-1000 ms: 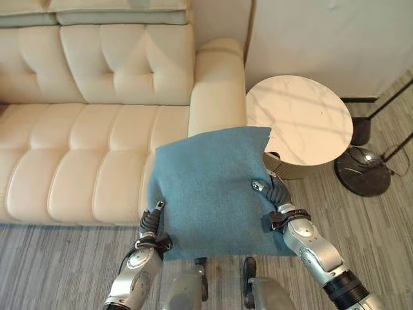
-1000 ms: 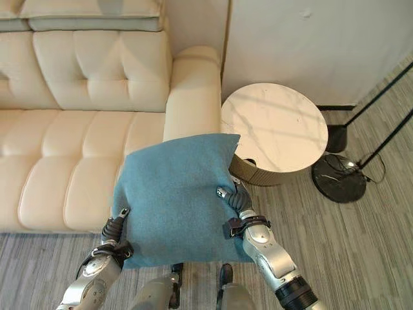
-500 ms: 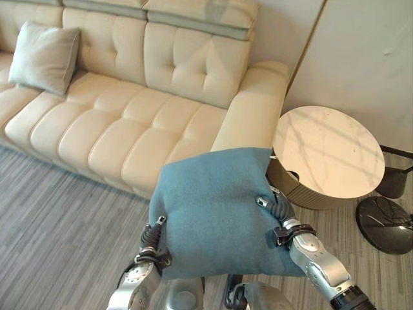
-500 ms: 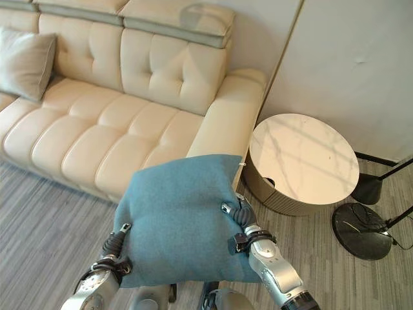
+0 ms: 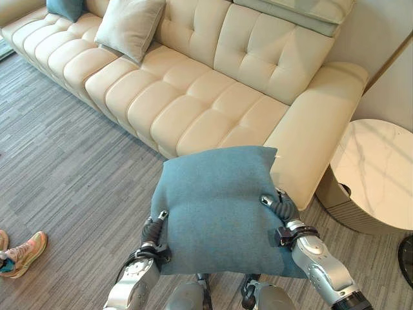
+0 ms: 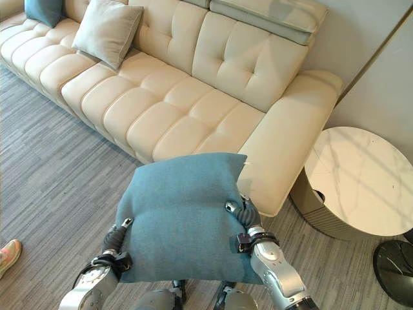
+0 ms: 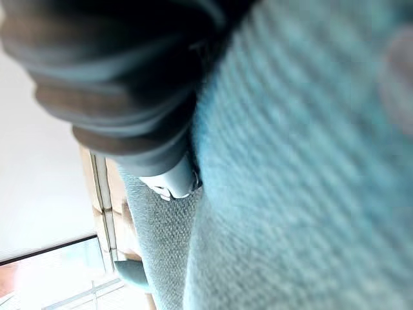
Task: Pick up all the scattered cushions and arrange them neatly on the sofa.
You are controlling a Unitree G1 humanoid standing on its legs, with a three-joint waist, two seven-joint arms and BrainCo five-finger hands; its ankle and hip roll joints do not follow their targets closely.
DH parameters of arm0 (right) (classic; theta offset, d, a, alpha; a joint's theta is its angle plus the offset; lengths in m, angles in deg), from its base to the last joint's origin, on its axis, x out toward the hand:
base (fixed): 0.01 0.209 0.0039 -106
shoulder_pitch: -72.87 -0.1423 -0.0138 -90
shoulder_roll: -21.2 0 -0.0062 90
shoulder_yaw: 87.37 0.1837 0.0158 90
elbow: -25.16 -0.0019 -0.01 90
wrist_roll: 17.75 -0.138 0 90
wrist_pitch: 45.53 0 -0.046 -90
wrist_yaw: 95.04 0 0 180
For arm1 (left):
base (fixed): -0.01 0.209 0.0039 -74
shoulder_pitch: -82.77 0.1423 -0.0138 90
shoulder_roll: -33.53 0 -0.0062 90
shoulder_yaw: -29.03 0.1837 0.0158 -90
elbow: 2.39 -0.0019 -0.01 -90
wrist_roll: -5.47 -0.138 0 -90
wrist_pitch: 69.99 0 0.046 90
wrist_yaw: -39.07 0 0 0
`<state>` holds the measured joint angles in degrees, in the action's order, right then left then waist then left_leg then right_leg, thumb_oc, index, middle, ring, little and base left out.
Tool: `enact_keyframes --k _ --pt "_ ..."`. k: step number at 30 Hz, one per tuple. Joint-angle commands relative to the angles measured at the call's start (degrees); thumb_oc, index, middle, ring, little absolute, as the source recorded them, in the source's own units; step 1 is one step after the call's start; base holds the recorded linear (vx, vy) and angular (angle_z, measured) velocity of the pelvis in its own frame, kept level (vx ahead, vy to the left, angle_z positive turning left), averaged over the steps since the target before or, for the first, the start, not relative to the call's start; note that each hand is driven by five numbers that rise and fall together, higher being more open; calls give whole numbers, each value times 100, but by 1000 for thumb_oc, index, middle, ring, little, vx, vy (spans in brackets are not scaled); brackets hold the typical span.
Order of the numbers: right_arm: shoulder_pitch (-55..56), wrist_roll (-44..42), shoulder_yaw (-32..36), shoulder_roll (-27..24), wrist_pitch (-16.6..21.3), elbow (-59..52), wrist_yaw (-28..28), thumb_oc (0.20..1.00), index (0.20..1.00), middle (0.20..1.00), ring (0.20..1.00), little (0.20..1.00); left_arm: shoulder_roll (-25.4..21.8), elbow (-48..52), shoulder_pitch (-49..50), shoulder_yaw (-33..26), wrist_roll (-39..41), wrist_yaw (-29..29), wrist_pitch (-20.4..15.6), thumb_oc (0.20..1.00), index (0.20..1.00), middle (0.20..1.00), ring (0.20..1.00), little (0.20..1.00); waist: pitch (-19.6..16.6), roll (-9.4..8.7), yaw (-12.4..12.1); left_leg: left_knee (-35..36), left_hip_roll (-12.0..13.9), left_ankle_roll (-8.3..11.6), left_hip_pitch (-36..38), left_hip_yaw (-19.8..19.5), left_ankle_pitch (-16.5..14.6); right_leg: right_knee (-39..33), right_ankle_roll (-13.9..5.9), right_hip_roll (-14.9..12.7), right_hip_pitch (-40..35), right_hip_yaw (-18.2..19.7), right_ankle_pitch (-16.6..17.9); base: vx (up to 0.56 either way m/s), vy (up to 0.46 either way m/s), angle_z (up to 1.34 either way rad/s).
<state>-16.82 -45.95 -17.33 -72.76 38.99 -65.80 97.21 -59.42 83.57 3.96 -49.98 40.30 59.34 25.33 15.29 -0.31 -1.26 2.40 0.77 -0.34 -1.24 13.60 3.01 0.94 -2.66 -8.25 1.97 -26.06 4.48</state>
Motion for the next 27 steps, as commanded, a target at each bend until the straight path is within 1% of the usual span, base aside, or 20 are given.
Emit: enact_keyframes --k 1,2,3,4,5,6,7,8,9,11,12,13,14,16,18,20,21,22,25,27 --pt "-278 -32 -261 139 356 -506 -204 200 200 200 200 200 133 875 -243 -46 -121 -175 -445 200 200 200 200 200 -326 -169 7 245 143 146 211 37 -407 172 -110 362 -154 273 -915 42 283 -19" --pt "-282 -20 -207 149 369 -552 -193 200 200 200 200 200 86 883 -308 -38 -156 -158 -454 200 200 200 200 200 -278 -180 0 39 49 2 153 -53 -546 728 -129 186 -27 365 -1027 42 281 -16" --pt "-282 -20 -207 149 369 -552 -193 200 200 200 200 200 86 883 -308 -38 -156 -158 -454 200 200 200 200 200 -278 -180 0 39 49 2 153 -53 -546 728 -129 186 -27 365 -1027 90 398 -3" --pt "-207 40 -118 188 365 -601 -199 200 200 200 200 200 58 839 -416 18 -178 -132 -454 200 200 200 200 200 -245 -191 42 -50 -99 -156 195 -181 -689 1533 -192 -68 183 466 -1046 105 320 21" --pt "-191 62 -124 215 372 -608 -190 200 200 200 200 200 46 829 -462 55 -227 -108 -458 200 200 200 200 200 -209 -182 81 -67 -182 -230 261 -227 -734 1974 -253 -214 292 505 -880 142 428 45" --pt "-206 84 -128 256 384 -585 -160 200 200 200 200 200 27 817 -523 89 -256 -84 -454 200 200 200 200 200 -156 -180 134 -82 -263 -301 320 -292 -772 2398 -296 -307 441 629 -753 99 266 56" --pt "-218 98 -137 279 398 -555 -134 200 200 200 200 200 5 799 -549 122 -300 -72 -439 200 200 200 200 200 -117 -183 183 -101 -291 -337 353 -369 -796 2595 -299 -202 594 900 -707 82 176 63" --pt "-263 95 -148 312 401 -533 -127 200 200 200 200 200 25 763 -577 140 -292 -47 -458 200 200 200 200 200 -102 -177 226 -33 -294 -321 410 -420 -772 2530 -258 72 806 1195 -849 103 94 44" --pt "-325 62 -166 327 417 -484 -108 200 200 200 200 200 50 764 -594 130 -278 -50 -485 200 200 200 200 200 -116 -163 243 22 -300 -287 463 -434 -787 2163 -236 337 955 1381 -958 123 75 17" --pt "-390 -79 -147 306 433 -460 -68 200 200 200 200 200 56 781 -594 60 -276 -65 -497 200 200 200 200 200 -91 -155 219 -8 -306 -278 505 -390 -866 1539 -266 382 1039 1280 -730 134 56 -3" --pt "-392 -80 -147 305 434 -459 -67 200 200 200 200 200 58 780 -595 60 -276 -66 -497 200 200 200 200 200 -86 -146 220 -12 -296 -276 508 -391 -870 1509 -264 395 1020 1275 -714 238 -10 9" --pt "-456 -132 -98 319 448 -453 -27 200 200 200 200 200 118 712 -685 -3 -276 -50 -478 200 200 200 200 200 -43 -217 212 -152 -360 -237 596 -415 -1055 355 -453 657 1115 1262 -313 280 -35 -7" --pt "-454 -124 -95 301 445 -467 -40 200 200 200 200 200 140 667 -701 8 -341 -69 -462 200 200 200 200 200 -48 -242 221 -162 -369 -218 666 -377 -1122 51 -519 698 1142 1222 -218 384 -57 -3" --pt "-424 -98 -101 314 437 -484 -43 200 200 200 200 200 173 663 -731 -18 -402 -69 -464 200 200 200 200 200 -117 -332 131 -202 -407 -172 780 -271 -1238 -363 -636 658 1109 659 -41 345 -63 19" --pt "-359 -73 -88 319 436 -525 -64 200 200 200 200 200 193 694 -683 -55 -418 -82 -456 200 200 200 200 200 -227 -368 81 -244 -396 -121 985 -153 -1407 -297 -669 584 1000 63 0 450 -85 -4" --pt "-210 -42 -3 261 458 -572 -116 200 200 200 200 200 263 706 -651 -12 -429 -97 -435 200 200 200 200 200 -411 -377 169 -406 -335 -47 1180 -170 -1596 -352 -478 718 826 231 -98 560 -129 1" --pt "-162 -56 -21 220 461 -589 -130 200 200 200 200 200 292 701 -628 2 -394 -101 -465 200 200 200 200 200 -485 -327 210 -730 -235 79 1192 -153 -1581 -306 -395 775 716 230 -167 561 -134 11" --pt "-123 -70 -2 168 462 -592 -144 200 200 200 200 200 311 713 -604 27 -352 -118 -482 200 200 200 200 200 -536 -271 232 -1096 -150 203 1156 -133 -1422 -313 -314 813 560 209 -228 536 -149 23" --pt "-58 -131 -13 25 505 -600 -219 200 200 200 200 200 320 800 -508 46 -374 -180 -493 200 200 200 200 200 -499 -153 219 -2911 203 600 602 -113 -660 -349 3 996 172 273 -513 424 -204 27" --pt "-94 -144 -34 -33 503 -577 -233 200 200 200 200 200 323 831 -482 47 -375 -165 -538 200 200 200 200 200 -387 -100 138 -3599 146 678 262 -378 -438 -439 174 1120 -36 450 -652 253 -137 -12"
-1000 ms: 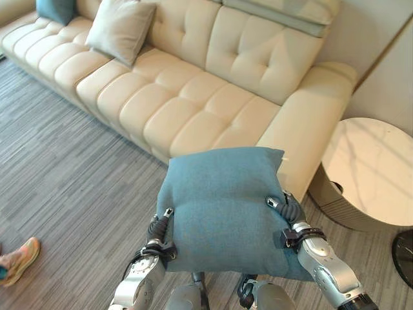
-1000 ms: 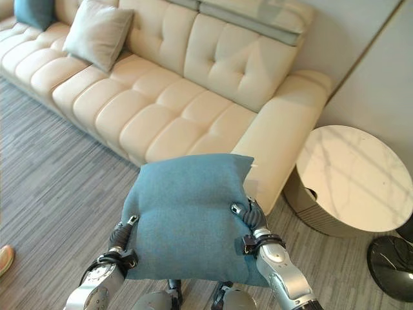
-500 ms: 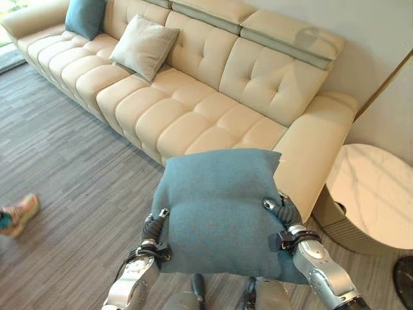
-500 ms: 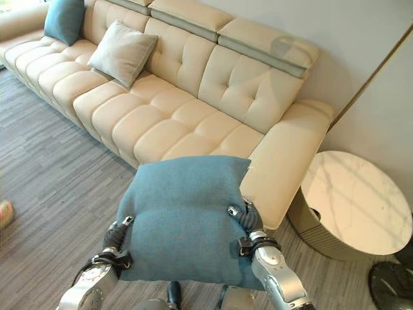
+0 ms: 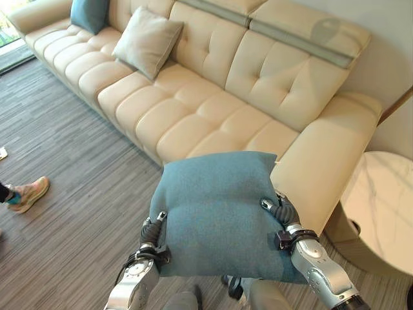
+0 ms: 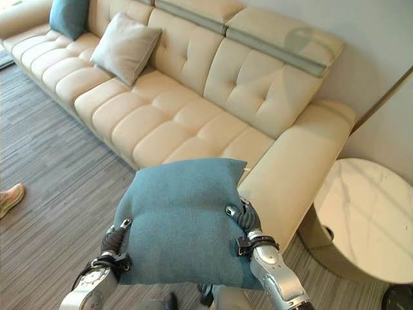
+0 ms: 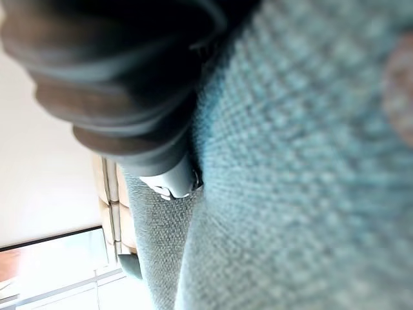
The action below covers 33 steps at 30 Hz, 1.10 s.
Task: Pick up all the scattered cushions and arrange them neatly on the sofa.
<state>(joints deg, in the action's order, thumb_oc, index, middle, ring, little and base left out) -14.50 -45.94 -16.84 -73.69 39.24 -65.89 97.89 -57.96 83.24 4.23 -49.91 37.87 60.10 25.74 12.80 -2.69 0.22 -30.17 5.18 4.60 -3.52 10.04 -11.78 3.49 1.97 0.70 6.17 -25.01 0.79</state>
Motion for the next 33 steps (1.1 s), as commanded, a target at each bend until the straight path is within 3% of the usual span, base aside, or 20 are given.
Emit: enact_keyframes --k 1,2,3,7,8,9,12,14,16,17,20,21,23,24,25,27,30,31,32,33 --pt "-327 -144 -82 60 478 -568 -301 200 200 200 200 200 177 864 -510 40 -132 -241 -578 200 200 200 200 200 -138 140 -10 -345 -294 184 489 -22 1039 -695 -288 226 -456 345 -283 262 -119 -50" --pt "-349 -112 -87 41 449 -568 -292 200 200 200 200 200 199 878 -484 -19 -51 -170 -586 200 200 200 200 200 -79 111 -17 -356 -251 58 197 -85 940 -654 -233 206 -528 485 -391 164 -75 -68" --pt "-349 -112 -89 41 448 -570 -292 200 200 200 200 200 199 879 -482 -20 -50 -170 -585 200 200 200 200 200 -81 111 -22 -355 -250 56 198 -79 937 -653 -234 207 -525 491 -393 229 -93 -73" --pt "-355 -93 -171 35 405 -505 -312 200 200 200 200 200 255 979 -257 -101 -37 -161 -573 200 200 200 200 200 1 -16 -70 418 -304 -296 -160 -135 373 -621 -321 45 -701 855 -430 185 11 -84" --pt "-376 -36 -241 42 368 -475 -335 200 200 200 200 200 321 1044 -97 -151 -13 -113 -600 200 200 200 200 200 6 -60 -72 1473 -360 -358 -232 -398 512 -565 -290 -86 -715 1112 -464 269 130 -120" --pt "-411 20 -316 29 346 -444 -356 200 200 200 200 200 367 1058 -33 -176 11 -62 -617 200 200 200 200 200 26 -6 -88 2251 -306 -262 -187 -728 1006 -496 -257 -96 -746 1286 -516 243 165 -102" --pt "-433 103 -327 -2 280 -367 -377 200 200 200 200 200 404 1077 34 -164 41 -33 -646 200 200 200 200 200 80 163 -40 3359 -14 -38 -230 -1090 1849 -313 -219 -176 -867 1472 -694 232 217 -103" --pt "-425 137 -285 -22 273 -368 -362 200 200 200 200 200 410 1045 -4 -158 15 -26 -645 200 200 200 200 200 96 194 -22 3517 65 40 -243 -1146 1959 -323 -236 -191 -969 1546 -726 215 249 -19" --pt "-274 244 -127 -54 243 -368 -397 200 200 200 200 200 434 957 -59 -109 2 -53 -660 200 200 200 200 200 -62 305 51 3517 89 110 -134 -1048 1917 -498 -328 -239 -1245 1623 -761 450 566 1" --pt "-94 314 32 3 265 -396 -379 200 200 200 200 200 391 902 -117 -20 -57 -126 -632 200 200 200 200 200 -207 308 94 3517 -38 11 47 -897 1772 -567 -475 -450 -1393 1624 -755 494 653 18" --pt "-39 371 51 53 245 -390 -392 200 200 200 200 200 297 844 -166 33 -97 -167 -614 200 200 200 200 200 -267 281 87 3517 -168 -148 192 -798 1615 -418 -577 -609 -1380 1714 -784 252 392 -26" --pt "-17 434 93 132 231 -397 -381 200 200 200 200 200 221 801 -257 79 -117 -176 -584 200 200 200 200 200 -299 264 112 3446 -291 -325 266 -726 1443 -19 -674 -748 -1220 1825 -776 153 355 -22" --pt "-11 466 125 223 260 -393 -337 200 200 200 200 200 140 840 -365 117 -180 -139 -567 200 200 200 200 200 -244 259 130 3380 -377 -462 322 -612 1329 771 -749 -820 -788 1968 -675 104 431 -36" --pt "-114 497 47 329 282 -323 -321 200 200 200 200 200 99 849 -429 49 -195 -67 -583 200 200 200 200 200 -171 291 72 3443 -383 -554 407 -365 1260 1436 -768 -928 -373 1753 -629 41 391 -53" --pt "-213 509 -15 415 305 -250 -303 200 200 200 200 200 110 854 -423 -30 -208 -27 -606 200 200 200 200 200 -174 292 43 3517 -349 -504 526 -105 1204 1387 -756 -853 -170 1363 -645 104 326 -142" --pt "-440 395 -90 407 336 -140 -278 200 200 200 200 200 221 859 -396 -261 -140 10 -636 200 200 200 200 200 -187 220 -47 3517 -383 -381 747 427 1008 346 -774 -564 -89 359 -417 190 66 -216" --pt "-373 325 -150 323 397 -192 -304 200 200 200 200 200 291 811 -269 -294 -157 -14 -660 200 200 200 200 200 -217 99 6 2786 -349 -330 759 563 689 -135 -601 -352 -352 681 -430 226 -141 -67" --pt "-352 207 -156 286 423 -206 -283 200 200 200 200 200 296 867 -232 -283 -114 -42 -678 200 200 200 200 200 -192 46 -17 2063 -254 -278 530 598 594 -232 -504 -339 -503 707 -481 108 -131 -2" --pt "-352 207 -156 286 423 -206 -283 200 200 200 200 200 296 867 -232 -283 -114 -42 -678 200 200 200 200 200 -192 46 -17 2063 -254 -278 530 598 594 -232 -504 -339 -503 707 -481 134 -198 19" --pt "-292 151 -173 269 443 -192 -280 200 200 200 200 200 308 908 -205 -249 -93 -64 -699 200 200 200 200 200 -98 31 -72 986 -128 -119 98 428 727 -312 -341 -263 -719 733 -576 100 -152 21"
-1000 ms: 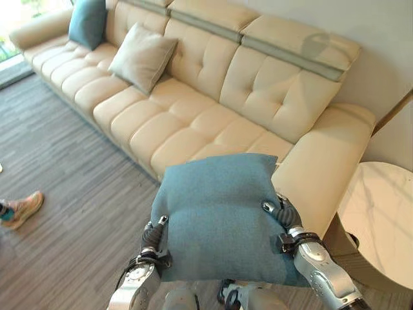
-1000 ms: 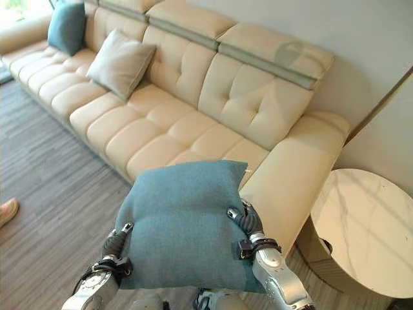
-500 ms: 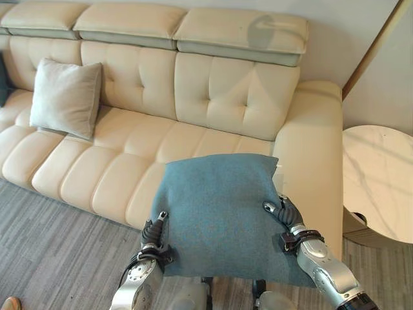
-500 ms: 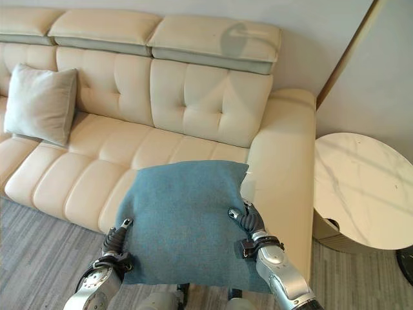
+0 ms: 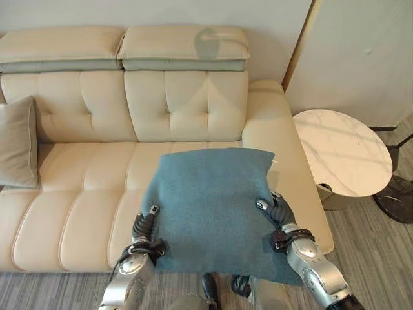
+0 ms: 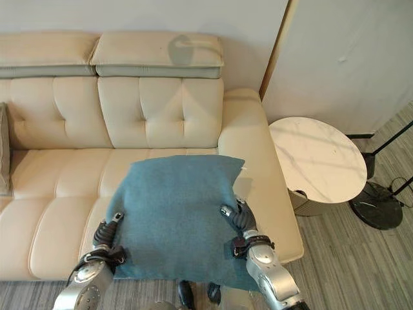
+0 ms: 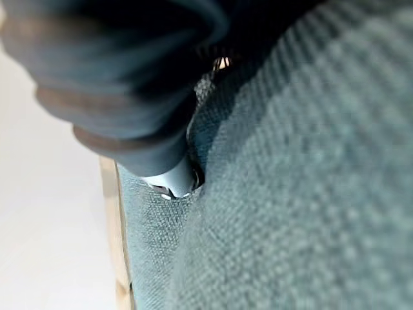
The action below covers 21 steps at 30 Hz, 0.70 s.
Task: Pick up all the scattered cushions and arrange them neatly on the sofa.
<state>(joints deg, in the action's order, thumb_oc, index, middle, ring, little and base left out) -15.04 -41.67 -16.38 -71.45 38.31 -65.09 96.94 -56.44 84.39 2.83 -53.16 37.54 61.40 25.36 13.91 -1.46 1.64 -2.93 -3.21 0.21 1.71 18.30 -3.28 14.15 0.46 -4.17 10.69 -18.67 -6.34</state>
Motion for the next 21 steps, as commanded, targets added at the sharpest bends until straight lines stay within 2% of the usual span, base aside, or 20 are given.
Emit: enact_keyframes --k 1,2,4,5,6,7,9,10,12,16,19,21 --pt "-233 -348 -224 12 565 -284 -152 200 200 200 200 200 138 796 -79 117 -50 -183 -674 200 200 200 200 200 -136 -98 -275 -2029 664 384 -572 -579 17 -1392 -114 236 -1259 104 94 124 -173 30" --pt "-238 -338 -247 6 558 -276 -150 200 200 200 200 200 154 778 -119 161 -39 -138 -669 200 200 200 200 200 -94 -105 -306 -2216 596 424 -711 -775 101 -1424 -80 231 -1333 109 66 83 -67 22" --pt "-246 -300 -269 29 533 -234 -156 200 200 200 200 200 182 760 -135 151 -53 -95 -633 200 200 200 200 200 -139 -113 -285 -1677 518 319 -776 -943 -36 -1559 -130 204 -1392 139 102 100 -18 1" --pt "-245 -300 -271 29 533 -234 -156 200 200 200 200 200 182 761 -133 150 -54 -95 -632 200 200 200 200 200 -139 -118 -282 -1652 509 315 -762 -941 -26 -1563 -134 197 -1397 138 105 163 41 -6" --pt "-220 -265 -295 22 494 -245 -177 200 200 200 200 200 176 766 -61 136 -103 -124 -588 200 200 200 200 200 -205 -122 -281 -868 497 219 -616 -1005 -82 -1673 -211 177 -1456 224 148 124 72 2" --pt "-231 -223 -302 20 481 -239 -173 200 200 200 200 200 186 786 -31 140 -116 -127 -576 200 200 200 200 200 -241 -115 -282 -389 491 197 -635 -1135 158 -1711 -204 166 -1414 234 205 180 104 -2" --pt "-288 -101 -321 -1 455 -189 -145 200 200 200 200 200 211 778 20 141 -156 -111 -575 200 200 200 200 200 -251 -47 -333 124 516 253 -612 -1754 511 -1686 -194 161 -1452 415 145 150 105 -21" --pt "-323 -77 -348 -1 448 -162 -158 200 200 200 200 200 230 768 29 122 -120 -102 -600 200 200 200 200 200 -272 -24 -314 191 542 251 -544 -1778 486 -1675 -189 162 -1475 443 105 169 114 -43" --pt "-363 61 -281 -12 451 -156 -109 200 200 200 200 200 212 680 -53 220 -176 -83 -579 200 200 200 200 200 -278 83 -209 365 625 311 -494 -1550 636 -1653 -202 128 -1523 356 35 147 142 -42" --pt "-599 383 -304 39 485 -25 60 200 200 200 200 200 65 481 -250 390 -504 -131 -506 200 200 200 200 200 -325 180 -207 710 538 260 -166 -1542 600 -1559 -215 114 -1602 392 -43 170 164 -8" --pt "-1386 639 -461 235 697 374 365 200 200 200 200 200 -162 238 -980 543 -1075 8 -628 200 200 200 200 200 -160 180 -247 650 510 193 -207 -1458 532 -1378 -228 55 -1406 497 -56 16 119 0" --pt "-2337 958 -603 323 855 748 819 200 200 200 200 200 -231 -129 -1924 705 -1500 473 -868 200 200 200 200 200 139 192 -283 497 513 184 -567 -1439 519 -1172 -215 8 -952 542 -41 -243 87 -12"
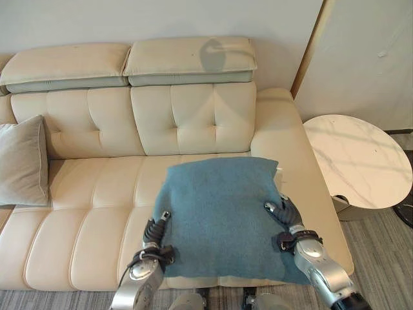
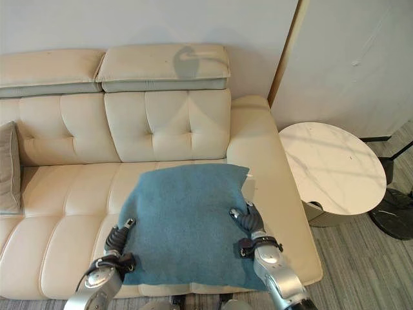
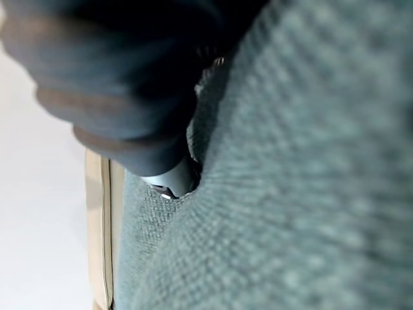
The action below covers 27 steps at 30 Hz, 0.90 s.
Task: Pick up all the scattered cushions and arrange them neatly on the sofa.
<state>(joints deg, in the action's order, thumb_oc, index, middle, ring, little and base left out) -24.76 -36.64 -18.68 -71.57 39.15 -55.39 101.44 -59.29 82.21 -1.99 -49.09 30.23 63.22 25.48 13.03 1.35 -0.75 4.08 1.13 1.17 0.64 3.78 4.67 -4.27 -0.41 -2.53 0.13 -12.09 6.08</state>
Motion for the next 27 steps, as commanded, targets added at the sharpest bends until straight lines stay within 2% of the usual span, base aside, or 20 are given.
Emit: enact_keyframes --k 1,4,5,6,7,9,14,19,23,27 --pt "-1847 444 -433 397 870 26 577 200 200 200 200 200 -2 -182 -2017 387 -916 571 -998 200 200 200 200 200 378 -75 -60 -330 79 91 -709 16 -284 816 -121 -184 383 -96 -1276 -315 77 -11" --pt "-3365 602 -408 324 1104 584 1241 200 200 200 200 200 -305 -739 -3681 540 -1448 1366 -1236 200 200 200 200 200 655 -69 -68 -856 85 73 -1556 51 -309 1322 -105 -288 1303 -28 -1205 -229 72 -5" --pt "-3769 711 -353 257 1124 666 1431 200 200 200 200 200 -421 -868 -4123 558 -1684 1623 -1240 200 200 200 200 200 661 -94 -68 -1024 76 82 -1817 80 -327 1459 -110 -307 1549 -15 -1190 -89 38 -6" --pt "-3811 710 -343 257 1128 686 1435 200 200 200 200 200 -423 -894 -4170 566 -1686 1633 -1247 200 200 200 200 200 652 -99 -75 -1070 77 81 -1886 82 -341 1496 -110 -312 1614 -9 -1200 -38 63 -4" --pt "-4528 864 -308 250 1226 908 1779 200 200 200 200 200 -535 -1240 -4936 690 -1988 2032 -1224 200 200 200 200 200 639 -139 -66 -1322 55 68 -2328 75 -392 1732 -129 -354 2038 19 -1216 6 74 1" --pt "-5097 940 -321 270 1276 1162 2034 200 200 200 200 200 -623 -1581 -5550 893 -2243 2291 -1165 200 200 200 200 200 650 -156 -42 -1501 29 50 -2634 49 -429 1902 -151 -392 2319 58 -1238 35 94 2" --pt "-6335 977 -503 273 1391 1949 2450 200 200 200 200 200 -956 -2645 -7063 1335 -2436 2565 -1036 200 200 200 200 200 779 -182 -19 -1976 -32 2 -3546 43 -524 2318 -225 -510 3210 176 -1260 33 97 -4" --pt "-7339 1090 -894 -10 1385 2664 2504 200 200 200 200 200 -1427 -3284 -8248 1734 -2650 2681 -908 200 200 200 200 200 834 -232 -68 -2413 -107 -77 -4423 30 -629 2686 -303 -604 4046 251 -1218 36 101 5" --pt "-7833 1114 -1030 -60 1418 2899 2617 200 200 200 200 200 -1455 -3615 -8845 1874 -2682 2751 -818 200 200 200 200 200 851 -253 -144 -2612 -167 -89 -5016 22 -662 2833 -363 -675 4577 287 -1198 44 72 4" --pt "-8097 1334 -1178 -135 1315 3025 2670 200 200 200 200 200 -1469 -3840 -9043 1858 -2689 2772 -801 200 200 200 200 200 861 -253 -232 -2655 -254 -106 -5257 -14 -676 2951 -377 -751 4828 307 -1227 44 55 6"
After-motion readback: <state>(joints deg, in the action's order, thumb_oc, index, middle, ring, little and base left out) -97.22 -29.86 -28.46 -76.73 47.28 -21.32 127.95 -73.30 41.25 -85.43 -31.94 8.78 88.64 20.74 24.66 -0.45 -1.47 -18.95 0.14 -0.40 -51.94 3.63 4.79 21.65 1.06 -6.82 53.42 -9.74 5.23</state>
